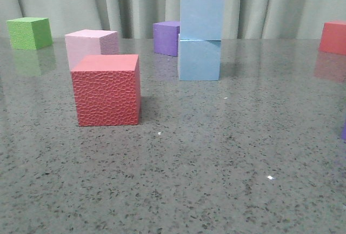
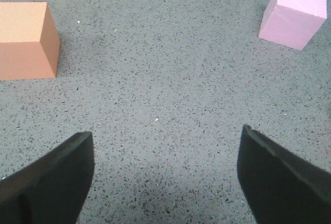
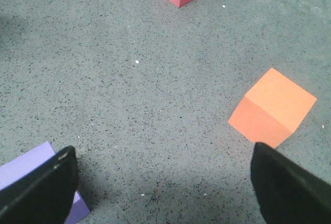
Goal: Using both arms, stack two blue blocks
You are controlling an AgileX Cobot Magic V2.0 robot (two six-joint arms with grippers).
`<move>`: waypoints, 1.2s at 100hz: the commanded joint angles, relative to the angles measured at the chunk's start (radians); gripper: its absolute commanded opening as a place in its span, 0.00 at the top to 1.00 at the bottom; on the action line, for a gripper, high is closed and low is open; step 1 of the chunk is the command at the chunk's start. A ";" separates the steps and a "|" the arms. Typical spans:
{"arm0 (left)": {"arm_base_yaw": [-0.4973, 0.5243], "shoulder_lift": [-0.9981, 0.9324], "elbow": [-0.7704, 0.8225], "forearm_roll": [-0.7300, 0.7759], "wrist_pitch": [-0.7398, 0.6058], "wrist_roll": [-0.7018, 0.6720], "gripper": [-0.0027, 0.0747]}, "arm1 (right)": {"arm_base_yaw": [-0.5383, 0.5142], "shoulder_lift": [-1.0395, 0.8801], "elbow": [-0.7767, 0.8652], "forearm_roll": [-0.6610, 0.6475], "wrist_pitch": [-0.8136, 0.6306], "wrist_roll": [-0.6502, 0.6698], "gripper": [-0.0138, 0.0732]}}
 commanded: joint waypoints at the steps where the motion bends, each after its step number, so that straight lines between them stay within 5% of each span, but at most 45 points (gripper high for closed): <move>1: 0.003 0.003 -0.025 0.004 -0.071 -0.009 0.26 | -0.004 0.001 -0.025 -0.029 -0.066 0.002 0.10; 31: 0.003 0.003 -0.025 0.004 -0.088 -0.009 0.32 | -0.004 0.001 -0.025 -0.029 -0.066 0.002 0.51; 68: 0.003 0.003 -0.025 0.004 -0.090 -0.009 0.92 | -0.004 0.001 -0.025 -0.029 -0.066 0.002 0.89; 73: 0.003 0.003 -0.025 0.004 -0.092 -0.009 0.99 | -0.004 0.001 -0.025 -0.029 -0.066 0.002 0.92; 120: 0.003 0.003 -0.025 0.006 -0.092 -0.009 0.99 | -0.004 0.001 -0.025 -0.029 -0.066 0.002 0.92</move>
